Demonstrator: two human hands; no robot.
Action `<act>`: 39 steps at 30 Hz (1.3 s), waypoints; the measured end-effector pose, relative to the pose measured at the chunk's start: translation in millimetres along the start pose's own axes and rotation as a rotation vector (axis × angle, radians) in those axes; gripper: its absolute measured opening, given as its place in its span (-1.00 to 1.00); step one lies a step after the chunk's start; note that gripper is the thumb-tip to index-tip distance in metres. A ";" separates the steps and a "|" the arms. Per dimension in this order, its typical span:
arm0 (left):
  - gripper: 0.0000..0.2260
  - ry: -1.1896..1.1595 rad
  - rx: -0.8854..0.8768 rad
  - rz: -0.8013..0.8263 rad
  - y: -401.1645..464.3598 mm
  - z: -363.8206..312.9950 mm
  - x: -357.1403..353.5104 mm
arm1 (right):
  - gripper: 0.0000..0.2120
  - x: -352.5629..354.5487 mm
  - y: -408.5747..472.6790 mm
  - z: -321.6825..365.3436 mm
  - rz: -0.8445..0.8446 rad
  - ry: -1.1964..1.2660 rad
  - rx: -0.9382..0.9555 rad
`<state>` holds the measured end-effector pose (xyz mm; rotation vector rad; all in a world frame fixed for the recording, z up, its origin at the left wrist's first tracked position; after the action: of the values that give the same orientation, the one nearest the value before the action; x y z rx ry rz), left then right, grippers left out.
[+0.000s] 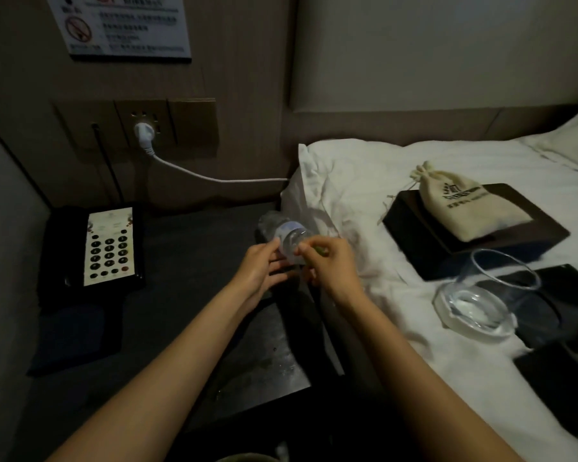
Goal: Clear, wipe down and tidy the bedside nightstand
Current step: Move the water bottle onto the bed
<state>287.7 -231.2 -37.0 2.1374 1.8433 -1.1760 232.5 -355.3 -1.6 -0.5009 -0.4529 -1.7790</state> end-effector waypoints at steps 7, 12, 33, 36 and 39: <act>-0.62 -0.090 -0.044 0.110 -36.9 16.6 -25.7 | -0.88 52.7 -78.4 4.3 0.044 0.030 0.115; -0.61 0.000 -0.130 0.142 -59.7 21.4 -76.1 | -0.85 96.5 -107.9 8.3 0.004 -0.339 0.127; -0.43 0.437 -0.233 0.072 -46.9 75.7 -145.0 | -0.24 185.0 -88.3 -26.8 -0.268 -0.723 -0.253; -0.41 0.448 -0.240 0.058 -47.2 76.9 -148.6 | -0.26 188.4 -85.0 -30.9 -0.277 -0.705 -0.263; -0.38 0.496 -0.263 0.048 -46.1 78.1 -152.7 | -0.26 191.5 -81.4 -33.3 -0.261 -0.691 -0.272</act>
<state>212.6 -383.0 16.6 2.4423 1.9636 -0.3755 105.6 -506.4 72.5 -1.3141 -0.7809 -1.8963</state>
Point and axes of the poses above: each hand's wrist, its own y-axis towards the middle knuckle, its own x-axis out of the back of the hand, z = x × y, the point moved 1 cm from there along y, towards the middle knuckle, and after that the axes turned 15 degrees about -y, right-handed, at the moved point
